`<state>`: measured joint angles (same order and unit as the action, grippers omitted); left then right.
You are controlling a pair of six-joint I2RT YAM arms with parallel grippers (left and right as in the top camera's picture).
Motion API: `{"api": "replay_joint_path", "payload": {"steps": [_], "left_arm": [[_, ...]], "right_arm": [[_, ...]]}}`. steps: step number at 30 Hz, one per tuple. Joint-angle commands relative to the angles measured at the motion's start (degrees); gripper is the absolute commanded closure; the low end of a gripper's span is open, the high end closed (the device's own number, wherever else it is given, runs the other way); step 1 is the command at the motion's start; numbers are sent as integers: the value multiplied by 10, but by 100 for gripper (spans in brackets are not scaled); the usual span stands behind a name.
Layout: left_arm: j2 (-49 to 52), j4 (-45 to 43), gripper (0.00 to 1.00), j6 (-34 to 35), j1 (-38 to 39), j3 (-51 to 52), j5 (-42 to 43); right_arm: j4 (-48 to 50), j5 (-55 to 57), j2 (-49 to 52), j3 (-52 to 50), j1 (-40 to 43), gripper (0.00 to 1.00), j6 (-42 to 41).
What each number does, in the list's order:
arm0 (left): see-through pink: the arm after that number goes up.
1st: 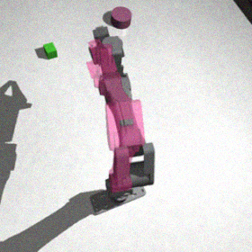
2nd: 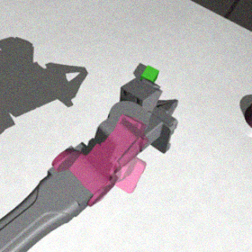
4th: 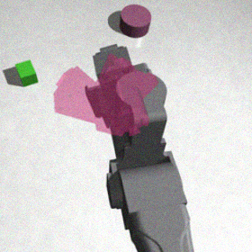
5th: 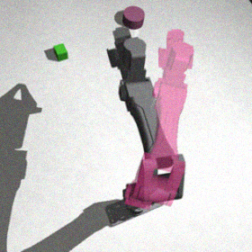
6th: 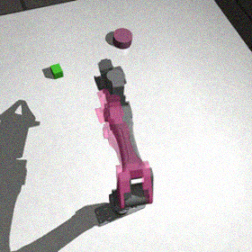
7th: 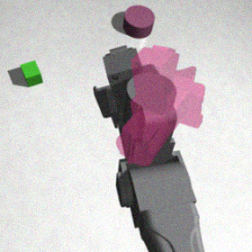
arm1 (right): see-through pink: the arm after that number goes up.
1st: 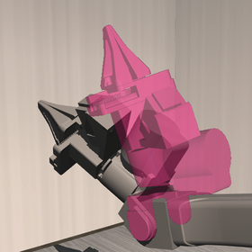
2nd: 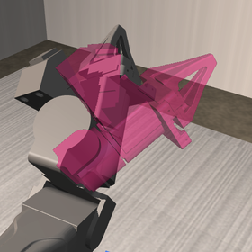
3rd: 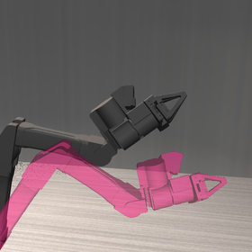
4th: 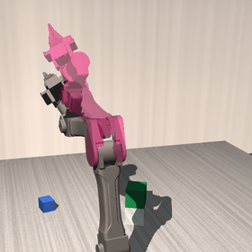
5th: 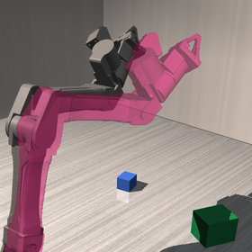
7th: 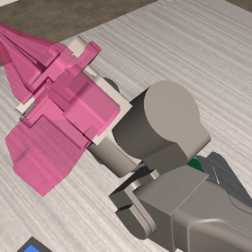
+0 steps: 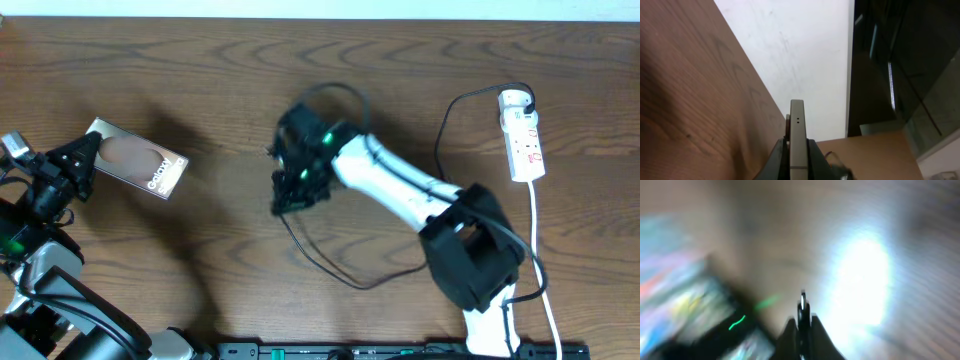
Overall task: Plug charger to phone and switch on socket
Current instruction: 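Lift the connector and bring it to the phone's bottom port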
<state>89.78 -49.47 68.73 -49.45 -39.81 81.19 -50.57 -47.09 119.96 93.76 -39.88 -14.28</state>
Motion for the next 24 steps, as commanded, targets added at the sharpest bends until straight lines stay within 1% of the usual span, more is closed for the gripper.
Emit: {"api": "replay_joint_path", "payload": {"steps": [1, 5, 8, 10, 18, 21, 24], "left_arm": [[-10, -3, 93, -2, -2, -9, 33], [-10, -4, 93, -2, 5, -9, 55], [-10, -5, 93, -5, 22, -9, 63], [-10, -9, 93, -10, 39, -9, 70], [-10, -9, 93, -10, 120, -9, 75], [-11, -14, 93, -10, 143, -9, 75], [-11, -45, 93, 10, 159, -9, 75]], "right_arm": [[-41, -355, -2, 13, 32, 99, 351], [-102, -367, -2, 12, 47, 99, 504], [-132, -362, -2, 12, 44, 99, 575], [-144, -355, -2, 12, 39, 99, 600], [-147, -354, 0, 12, 16, 99, 592], [-146, -360, 0, 12, 14, 99, 554], [-146, -360, 0, 12, 16, 99, 520]]}}
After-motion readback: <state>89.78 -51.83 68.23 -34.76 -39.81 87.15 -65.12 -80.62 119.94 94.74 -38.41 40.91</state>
